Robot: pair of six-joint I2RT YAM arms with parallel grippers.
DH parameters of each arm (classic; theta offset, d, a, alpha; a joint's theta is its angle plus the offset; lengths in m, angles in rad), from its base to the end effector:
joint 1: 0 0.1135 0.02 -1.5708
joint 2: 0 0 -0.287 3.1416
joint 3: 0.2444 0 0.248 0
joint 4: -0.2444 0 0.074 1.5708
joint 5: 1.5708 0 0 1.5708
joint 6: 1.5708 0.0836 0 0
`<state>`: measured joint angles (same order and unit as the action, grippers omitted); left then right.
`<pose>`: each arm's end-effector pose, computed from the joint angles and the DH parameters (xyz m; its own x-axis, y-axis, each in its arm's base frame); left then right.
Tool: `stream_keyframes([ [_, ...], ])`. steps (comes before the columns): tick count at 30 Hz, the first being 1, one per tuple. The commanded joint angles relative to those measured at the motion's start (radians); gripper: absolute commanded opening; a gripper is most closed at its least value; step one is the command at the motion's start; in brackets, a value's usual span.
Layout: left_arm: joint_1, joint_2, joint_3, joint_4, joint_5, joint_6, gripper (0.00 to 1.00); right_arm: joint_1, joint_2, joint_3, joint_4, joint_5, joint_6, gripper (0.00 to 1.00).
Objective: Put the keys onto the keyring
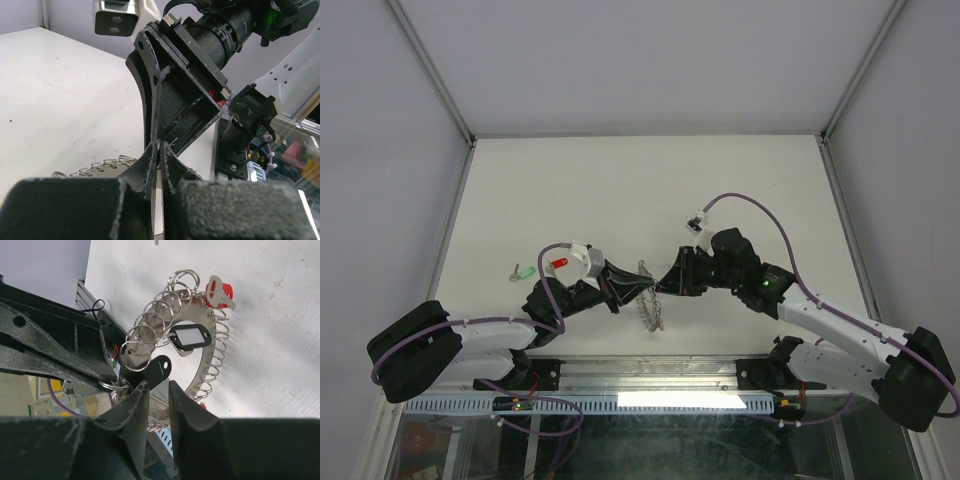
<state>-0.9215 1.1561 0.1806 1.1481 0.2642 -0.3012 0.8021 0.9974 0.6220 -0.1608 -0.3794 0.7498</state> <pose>0.1286 -0.2055 0.2372 -0.1751 -0.2430 -0.9541 0.9136 0.3211 -0.2494 0.1450 0.1944 0.2447 -0.8658 0.0154 -0.5002 -0.4086 0.5554 0.7243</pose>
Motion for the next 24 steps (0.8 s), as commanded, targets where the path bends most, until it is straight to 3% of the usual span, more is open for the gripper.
stream_keyframes([
  [1,0.007,-0.001,0.04,0.099,0.024,-0.017,0.0,0.007,0.0,0.025,0.012,0.033,-0.022,0.25],
  [10,0.015,-0.013,0.046,0.101,0.047,-0.022,0.0,0.007,-0.12,0.033,-0.131,0.244,-0.09,0.29],
  [17,0.042,-0.02,0.043,0.126,0.08,-0.045,0.0,0.008,-0.167,-0.024,-0.024,0.084,-0.27,0.43],
  [21,0.055,-0.021,0.054,0.13,0.118,-0.055,0.0,0.009,-0.201,-0.051,-0.006,0.121,-0.39,0.51],
  [24,0.063,-0.026,0.06,0.121,0.133,-0.058,0.0,0.012,-0.248,-0.087,0.032,0.154,-0.454,0.51],
])
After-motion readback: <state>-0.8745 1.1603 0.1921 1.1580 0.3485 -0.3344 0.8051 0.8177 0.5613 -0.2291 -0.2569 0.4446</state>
